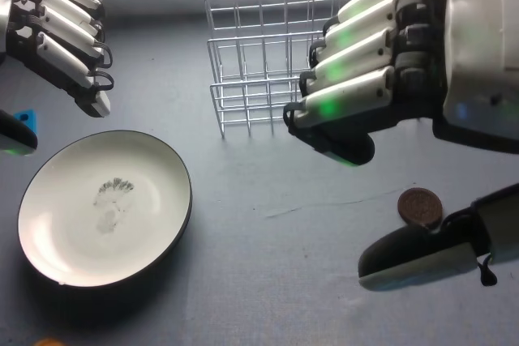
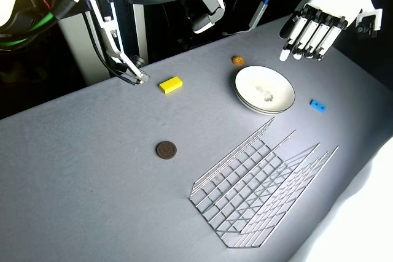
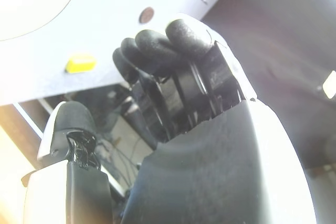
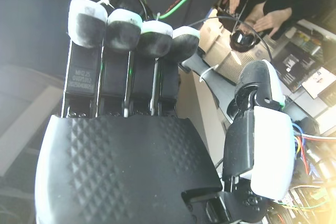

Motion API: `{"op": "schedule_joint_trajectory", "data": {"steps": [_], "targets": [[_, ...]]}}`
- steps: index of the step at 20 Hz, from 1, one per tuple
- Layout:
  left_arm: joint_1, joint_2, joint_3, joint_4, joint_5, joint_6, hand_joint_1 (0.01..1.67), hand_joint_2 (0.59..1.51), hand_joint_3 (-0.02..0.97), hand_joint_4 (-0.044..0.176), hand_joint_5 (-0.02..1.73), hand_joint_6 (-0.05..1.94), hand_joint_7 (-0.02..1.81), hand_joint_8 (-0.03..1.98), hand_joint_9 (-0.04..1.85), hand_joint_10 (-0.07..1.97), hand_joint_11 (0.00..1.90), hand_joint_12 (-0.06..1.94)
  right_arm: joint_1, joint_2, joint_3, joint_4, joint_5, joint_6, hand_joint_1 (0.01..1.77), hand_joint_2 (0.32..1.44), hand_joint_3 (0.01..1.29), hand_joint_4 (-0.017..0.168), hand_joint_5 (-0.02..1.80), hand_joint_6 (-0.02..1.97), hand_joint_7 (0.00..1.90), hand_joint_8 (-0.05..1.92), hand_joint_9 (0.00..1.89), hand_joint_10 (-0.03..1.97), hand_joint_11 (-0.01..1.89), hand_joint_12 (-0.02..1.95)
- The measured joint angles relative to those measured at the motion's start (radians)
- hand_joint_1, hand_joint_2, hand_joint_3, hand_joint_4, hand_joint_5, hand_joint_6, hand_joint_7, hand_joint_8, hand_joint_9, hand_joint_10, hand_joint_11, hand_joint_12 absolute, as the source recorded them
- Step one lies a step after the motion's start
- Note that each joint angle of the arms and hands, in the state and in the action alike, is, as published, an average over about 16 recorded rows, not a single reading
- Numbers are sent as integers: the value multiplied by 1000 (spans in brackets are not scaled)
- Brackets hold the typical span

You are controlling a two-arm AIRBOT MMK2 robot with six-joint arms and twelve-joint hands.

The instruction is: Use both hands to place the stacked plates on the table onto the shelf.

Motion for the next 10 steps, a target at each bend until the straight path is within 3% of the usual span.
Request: {"op": "schedule_joint_trajectory", "data": {"steps": [8,10], "targets": [[14,-1,-3,7,-7,4,122,1094,32,5,249,61,173,270,153,398,101,630,-4,-1,0,-1,1,-10,85,1103,38,5,203,494,245,486,232,512,218,590],[21,-2,-3,12,-11,9,69,1082,33,5,175,34,110,147,95,235,58,446,-7,-4,2,-1,0,-13,58,1107,37,5,132,314,162,301,148,322,127,415]]}}
